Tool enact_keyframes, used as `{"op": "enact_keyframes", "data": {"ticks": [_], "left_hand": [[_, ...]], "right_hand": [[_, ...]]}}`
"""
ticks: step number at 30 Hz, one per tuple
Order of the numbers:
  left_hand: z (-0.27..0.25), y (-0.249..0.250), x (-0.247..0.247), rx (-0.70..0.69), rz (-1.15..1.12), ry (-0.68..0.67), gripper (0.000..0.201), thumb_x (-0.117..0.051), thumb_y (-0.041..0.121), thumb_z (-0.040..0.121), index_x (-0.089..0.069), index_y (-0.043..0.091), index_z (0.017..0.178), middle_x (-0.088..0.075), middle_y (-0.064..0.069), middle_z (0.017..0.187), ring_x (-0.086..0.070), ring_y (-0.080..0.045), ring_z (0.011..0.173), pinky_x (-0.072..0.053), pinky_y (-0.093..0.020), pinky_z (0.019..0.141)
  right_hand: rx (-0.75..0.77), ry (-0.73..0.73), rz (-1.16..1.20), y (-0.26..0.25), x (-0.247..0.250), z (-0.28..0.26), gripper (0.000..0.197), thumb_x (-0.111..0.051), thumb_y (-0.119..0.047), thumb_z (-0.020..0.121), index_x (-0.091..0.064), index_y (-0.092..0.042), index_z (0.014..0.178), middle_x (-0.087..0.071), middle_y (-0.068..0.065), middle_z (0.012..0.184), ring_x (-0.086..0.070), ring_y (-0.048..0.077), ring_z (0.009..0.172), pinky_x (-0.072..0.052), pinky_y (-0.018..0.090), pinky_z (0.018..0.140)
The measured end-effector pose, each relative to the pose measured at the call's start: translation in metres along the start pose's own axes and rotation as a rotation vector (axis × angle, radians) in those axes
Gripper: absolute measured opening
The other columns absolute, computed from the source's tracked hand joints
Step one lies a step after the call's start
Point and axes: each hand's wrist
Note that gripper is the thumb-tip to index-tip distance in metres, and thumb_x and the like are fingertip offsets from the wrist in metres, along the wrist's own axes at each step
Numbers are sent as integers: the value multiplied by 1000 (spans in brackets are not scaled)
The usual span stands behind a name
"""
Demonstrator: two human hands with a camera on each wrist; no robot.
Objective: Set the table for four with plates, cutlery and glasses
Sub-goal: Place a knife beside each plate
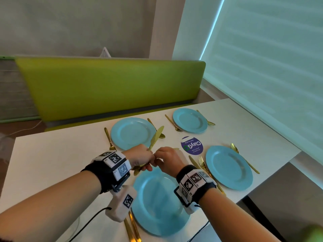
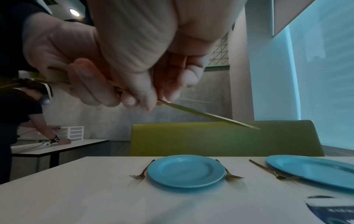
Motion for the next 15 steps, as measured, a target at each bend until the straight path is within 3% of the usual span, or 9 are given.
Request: {"op": "enact_keyframes", "data": {"ticks": [3, 6, 7, 8, 10, 11, 15], "left_hand": [[12, 7, 9, 15, -51, 24, 11, -55, 3, 82, -62, 3, 74, -62, -11, 65, -49, -15, 47, -36, -19, 42], [34, 17, 21, 24, -189, 119, 13, -46, 11, 94, -54, 1, 92, -64, -10, 79, -58, -13, 49, -41, -17, 40], [42, 19, 27, 37, -230, 165, 17, -43, 16, 97, -50, 1, 99, -63, -9, 79, -57, -13, 48, -41, -17, 39], [51, 20, 34, 50, -261, 210, 22, -40, 19, 99, -48, 0, 105, -62, -8, 79, -56, -14, 48, -41, -17, 39], [66, 17, 47, 73, -291, 292, 25, -36, 20, 100, -44, -1, 112, -60, -8, 76, -52, -16, 51, -38, -21, 42], [72, 14, 54, 83, -299, 326, 24, -35, 19, 100, -44, 0, 112, -59, -8, 75, -49, -16, 52, -37, -22, 43], [93, -1, 69, 119, -312, 399, 18, -34, 14, 99, -45, 1, 106, -58, -6, 73, -45, -15, 53, -34, -22, 42]], "right_hand": [[70, 67, -1, 20, -6, 17, 22, -54, -19, 69, -71, -24, 56, -64, -6, 58, -61, 16, 50, -43, 14, 36], [17, 29, -22, 45, -8, 35, 12, -80, -14, 58, -74, -25, 59, -65, -7, 60, -64, 16, 53, -47, 17, 36], [-27, 5, -39, 59, -11, 40, 16, -85, -14, 56, -76, -24, 64, -68, -6, 66, -67, 16, 60, -50, 20, 40], [-111, -64, -45, 72, -10, 48, 14, -83, -15, 63, -78, -22, 74, -71, -3, 77, -69, 18, 72, -55, 25, 50], [-310, -267, -72, 102, -9, 63, 18, -64, -21, 86, -75, -20, 100, -69, 3, 103, -64, 23, 98, -55, 33, 77], [-399, -361, -101, 119, -9, 71, 22, -58, -24, 90, -72, -20, 107, -67, 4, 109, -62, 24, 102, -53, 35, 84], [-631, -457, -131, 175, -23, 106, 24, -57, -26, 91, -69, -20, 112, -66, 6, 112, -61, 25, 104, -52, 35, 90]]}}
Point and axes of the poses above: each hand's wrist, its own z-axis towards the middle knuckle, its own x-axis out of the back of the hand, y = z × x
